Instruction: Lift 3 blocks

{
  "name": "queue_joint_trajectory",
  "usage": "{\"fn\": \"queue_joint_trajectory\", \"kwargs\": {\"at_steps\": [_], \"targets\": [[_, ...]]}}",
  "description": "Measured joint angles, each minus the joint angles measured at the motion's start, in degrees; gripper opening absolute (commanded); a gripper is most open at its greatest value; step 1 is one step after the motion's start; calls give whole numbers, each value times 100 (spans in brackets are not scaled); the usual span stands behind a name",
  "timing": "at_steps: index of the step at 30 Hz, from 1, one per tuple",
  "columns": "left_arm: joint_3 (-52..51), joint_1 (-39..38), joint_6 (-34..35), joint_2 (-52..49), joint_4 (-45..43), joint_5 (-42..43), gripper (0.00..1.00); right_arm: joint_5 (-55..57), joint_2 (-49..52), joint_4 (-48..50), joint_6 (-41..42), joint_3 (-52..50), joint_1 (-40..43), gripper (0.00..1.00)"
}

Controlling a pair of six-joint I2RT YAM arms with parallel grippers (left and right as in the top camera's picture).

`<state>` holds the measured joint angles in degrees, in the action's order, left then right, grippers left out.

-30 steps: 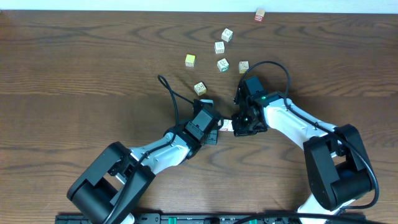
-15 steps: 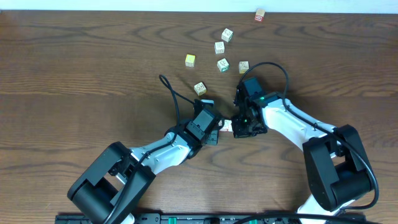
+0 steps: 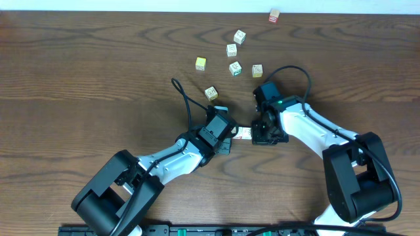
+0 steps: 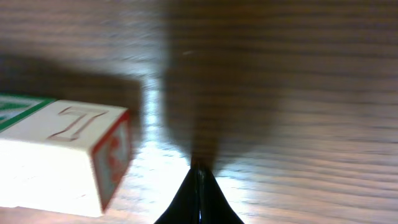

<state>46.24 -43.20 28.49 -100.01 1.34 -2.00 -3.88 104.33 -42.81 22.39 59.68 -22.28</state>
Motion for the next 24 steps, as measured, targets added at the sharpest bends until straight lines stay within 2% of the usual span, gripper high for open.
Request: {"fn": "queue_joint_trajectory", "kwargs": {"at_steps": [11, 24], "targets": [[0, 247, -2, 0, 9, -199, 8, 68, -4, 166, 66, -2, 142, 1], [-2, 448, -122, -39, -201, 243, 8, -599, 28, 673, 81, -24, 114, 1]]}}
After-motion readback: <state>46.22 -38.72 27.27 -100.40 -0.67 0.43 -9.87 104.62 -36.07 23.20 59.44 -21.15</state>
